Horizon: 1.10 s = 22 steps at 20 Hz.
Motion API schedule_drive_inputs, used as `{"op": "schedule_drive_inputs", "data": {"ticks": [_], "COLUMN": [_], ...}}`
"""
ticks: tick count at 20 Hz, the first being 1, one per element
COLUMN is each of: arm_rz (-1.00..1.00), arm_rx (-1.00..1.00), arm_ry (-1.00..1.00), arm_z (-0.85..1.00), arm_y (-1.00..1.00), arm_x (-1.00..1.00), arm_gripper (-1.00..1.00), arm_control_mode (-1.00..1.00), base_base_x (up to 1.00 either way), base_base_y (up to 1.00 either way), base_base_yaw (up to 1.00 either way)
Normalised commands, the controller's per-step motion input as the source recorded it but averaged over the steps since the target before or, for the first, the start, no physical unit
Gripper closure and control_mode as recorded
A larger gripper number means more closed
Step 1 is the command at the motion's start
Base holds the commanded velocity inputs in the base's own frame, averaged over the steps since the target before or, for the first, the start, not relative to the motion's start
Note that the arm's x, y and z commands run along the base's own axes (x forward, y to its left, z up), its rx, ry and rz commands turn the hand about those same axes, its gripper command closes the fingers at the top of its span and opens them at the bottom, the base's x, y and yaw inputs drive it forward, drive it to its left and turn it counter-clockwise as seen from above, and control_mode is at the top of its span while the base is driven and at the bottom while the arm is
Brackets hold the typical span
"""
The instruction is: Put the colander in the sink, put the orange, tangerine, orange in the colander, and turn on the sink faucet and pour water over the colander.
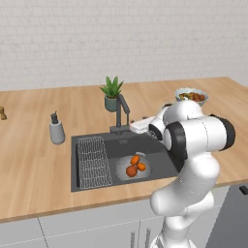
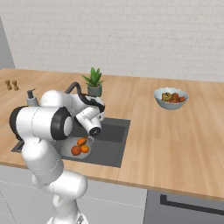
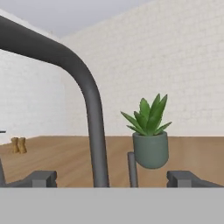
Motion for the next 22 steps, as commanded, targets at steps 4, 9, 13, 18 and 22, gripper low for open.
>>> {"op": "schedule_drive_inputs", "data": {"ticks": [4, 9, 13, 18, 22], "arm_rz": [-0.06, -0.06, -0.06, -0.06, -0.06], "arm_rx": [0.0, 0.0, 0.0, 0.0, 0.0], "arm_ry": [-0.01, -0.02, -0.02, -0.04, -0.02], "arm_z": [-0.03, -0.17, -0.32, -0.38, -0.27], "arm_y": [0.0, 0.02, 0.06, 0.12, 0.1], "arm_x": [0.42, 0.34, 0.27, 0.15, 0.23], "arm_gripper": [-1.0, -1.0, -1.0, -1.0, -1.0], "arm_control_mode": [-1.0, -1.0, -1.0, -1.0, -1.0], "base_base_x": [0.0, 0.0, 0.0, 0.0, 0.0], "base_base_y": [0.0, 0.0, 0.0, 0.0, 0.0], "base_base_yaw": [0.0, 0.0, 0.0, 0.0, 0.0]}}
